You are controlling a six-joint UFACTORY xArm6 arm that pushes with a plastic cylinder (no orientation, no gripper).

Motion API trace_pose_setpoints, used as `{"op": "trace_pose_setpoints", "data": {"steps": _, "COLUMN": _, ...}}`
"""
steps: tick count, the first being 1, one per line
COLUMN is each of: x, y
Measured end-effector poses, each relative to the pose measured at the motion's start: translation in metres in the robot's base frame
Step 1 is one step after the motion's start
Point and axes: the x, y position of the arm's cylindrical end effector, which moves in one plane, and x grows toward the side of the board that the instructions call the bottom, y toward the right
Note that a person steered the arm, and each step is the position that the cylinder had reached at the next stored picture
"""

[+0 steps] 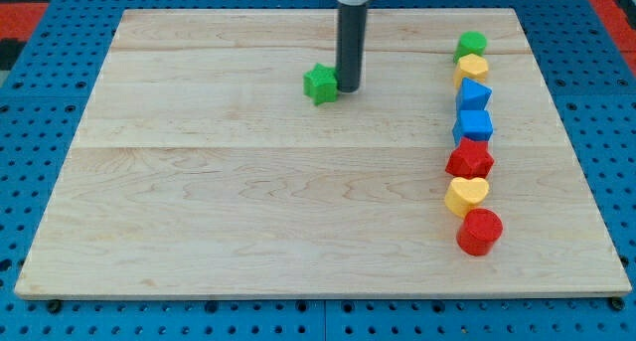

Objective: Slide the green star to the center

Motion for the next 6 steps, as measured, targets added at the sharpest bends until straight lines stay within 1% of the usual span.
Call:
{"op": "trace_pose_setpoints", "data": {"steps": 1, "x": -0.024, "y": -0.004}}
{"op": "trace_pose_setpoints", "data": {"steps": 2, "x": -0.033, "y": -0.015}}
{"op": "trace_pose_setpoints", "data": {"steps": 3, "x": -0.035, "y": -0.049}}
{"op": "trace_pose_setpoints", "data": {"steps": 4, "x": -0.012, "y": -0.06}}
{"op": "trace_pose_setpoints", "data": {"steps": 5, "x": -0.023, "y": -0.069}}
{"op": "trace_pose_setpoints", "data": {"steps": 6, "x": -0.034, "y": -0.112}}
